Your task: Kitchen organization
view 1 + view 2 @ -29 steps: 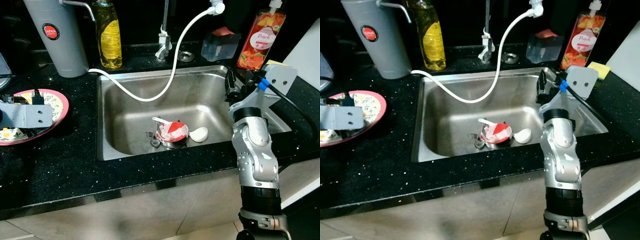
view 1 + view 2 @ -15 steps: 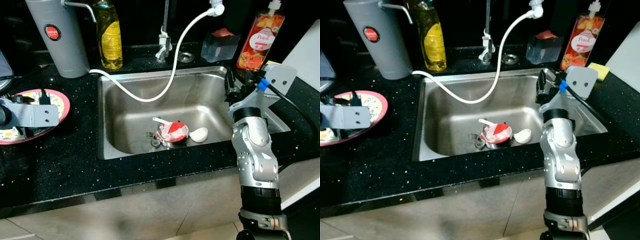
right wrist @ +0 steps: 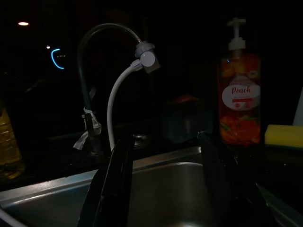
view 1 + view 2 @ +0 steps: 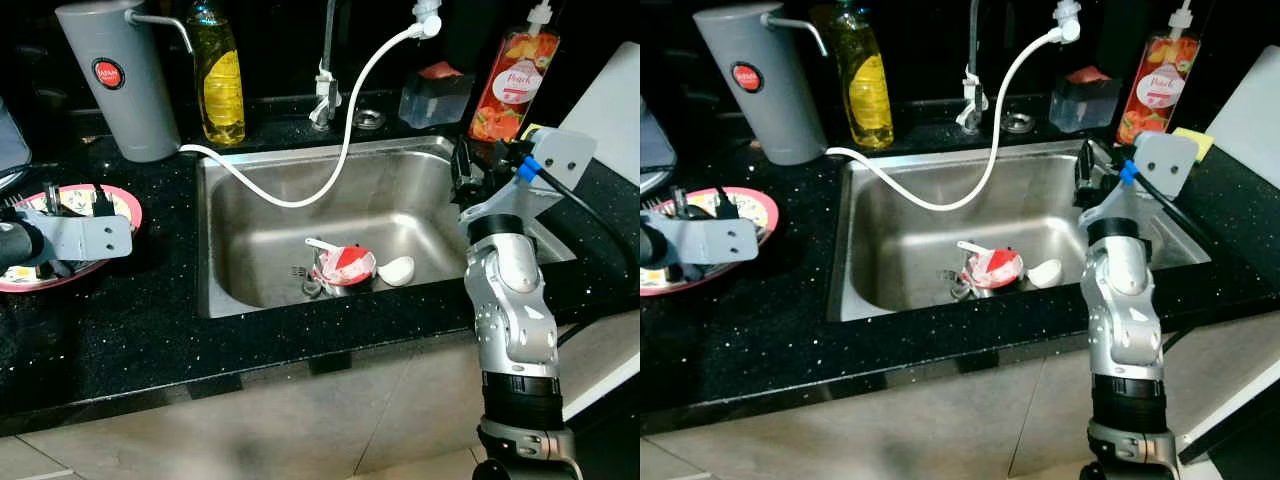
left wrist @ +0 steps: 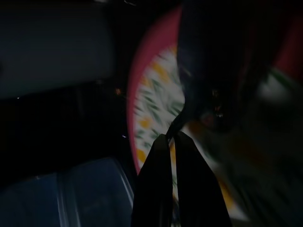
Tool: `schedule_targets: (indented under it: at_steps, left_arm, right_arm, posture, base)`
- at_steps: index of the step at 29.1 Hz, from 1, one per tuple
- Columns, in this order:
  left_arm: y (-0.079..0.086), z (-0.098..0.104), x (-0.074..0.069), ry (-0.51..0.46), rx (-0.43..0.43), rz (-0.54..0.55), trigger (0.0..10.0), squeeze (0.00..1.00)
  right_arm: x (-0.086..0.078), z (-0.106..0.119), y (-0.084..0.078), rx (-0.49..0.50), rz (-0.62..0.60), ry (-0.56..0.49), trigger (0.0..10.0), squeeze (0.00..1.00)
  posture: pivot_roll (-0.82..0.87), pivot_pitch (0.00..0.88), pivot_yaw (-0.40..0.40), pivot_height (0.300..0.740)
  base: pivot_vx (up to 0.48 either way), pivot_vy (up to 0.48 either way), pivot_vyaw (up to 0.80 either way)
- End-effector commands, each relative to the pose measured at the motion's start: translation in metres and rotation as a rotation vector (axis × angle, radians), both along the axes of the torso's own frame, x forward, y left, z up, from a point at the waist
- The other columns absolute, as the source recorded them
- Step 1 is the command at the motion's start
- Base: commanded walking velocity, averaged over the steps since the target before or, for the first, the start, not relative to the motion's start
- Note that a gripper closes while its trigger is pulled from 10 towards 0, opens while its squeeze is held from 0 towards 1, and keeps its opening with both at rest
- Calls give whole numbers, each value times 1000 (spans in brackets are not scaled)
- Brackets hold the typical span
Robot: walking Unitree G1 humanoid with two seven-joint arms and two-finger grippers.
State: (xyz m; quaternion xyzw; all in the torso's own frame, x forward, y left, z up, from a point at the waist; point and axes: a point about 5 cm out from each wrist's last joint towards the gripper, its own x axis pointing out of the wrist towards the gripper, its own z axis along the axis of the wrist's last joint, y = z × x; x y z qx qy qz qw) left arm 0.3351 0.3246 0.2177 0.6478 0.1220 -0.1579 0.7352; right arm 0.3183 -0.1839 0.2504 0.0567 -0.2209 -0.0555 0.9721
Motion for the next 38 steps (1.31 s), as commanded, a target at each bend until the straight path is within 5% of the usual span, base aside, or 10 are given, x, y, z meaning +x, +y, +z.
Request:
schedule_targets:
  at_steps: [1,2,3,11,14,17,26,31,37,38]
  left_arm:
    - [-17,0,7,-58,-86,-35,7451,0]
    - [-20,3,9,-87,-102,-40,7451,0]
    - [-28,11,12,-139,-140,-63,10000,0]
    - [-81,78,18,-504,-346,-200,10000,0]
    - [-102,100,18,-582,-533,-254,10000,0]
    - [-129,100,21,-502,-914,-274,10000,0]
    - [-166,48,33,-122,-1344,-69,10000,0]
    - [-181,25,25,23,-1316,13,10000,0]
    - [-184,18,19,7,-1260,42,10000,51]
    - [-185,19,19,1,-1285,42,10000,1000]
  right_arm:
    - [1,0,1,6,3,4,10000,0]
    - [1,0,1,6,4,4,10000,0]
    - [1,0,2,6,6,4,10000,0]
    - [1,1,-1,-1,7,4,10000,0]
    - [1,2,0,-4,11,0,10000,0]
    - [2,4,2,1,15,-9,10000,0]
    - [1,4,1,1,10,-11,10000,0]
    - [0,3,-1,7,-1,-9,10000,0]
    - [-1,0,3,5,10,-1,10000,0]
    - [-1,1,3,6,10,-1,10000,0]
  posture:
    - [100,0,-34,740]
    - [100,0,-34,740]
    - [100,0,-34,740]
    - [91,0,-48,740]
    - [92,0,-43,740]
    - [92,0,-35,740]
    - [87,0,-22,740]
    - [100,0,-22,740]
    - [99,0,-22,740]
    - [98,0,-22,740]
  base:
    - [0,0,0]
    - [0,0,0]
    - [0,0,0]
    - [0,0,0]
    - [0,0,0]
    - [0,0,0]
    - [0,0,0]
    - [0,0,0]
    - [0,0,0]
    - [0,0,0]
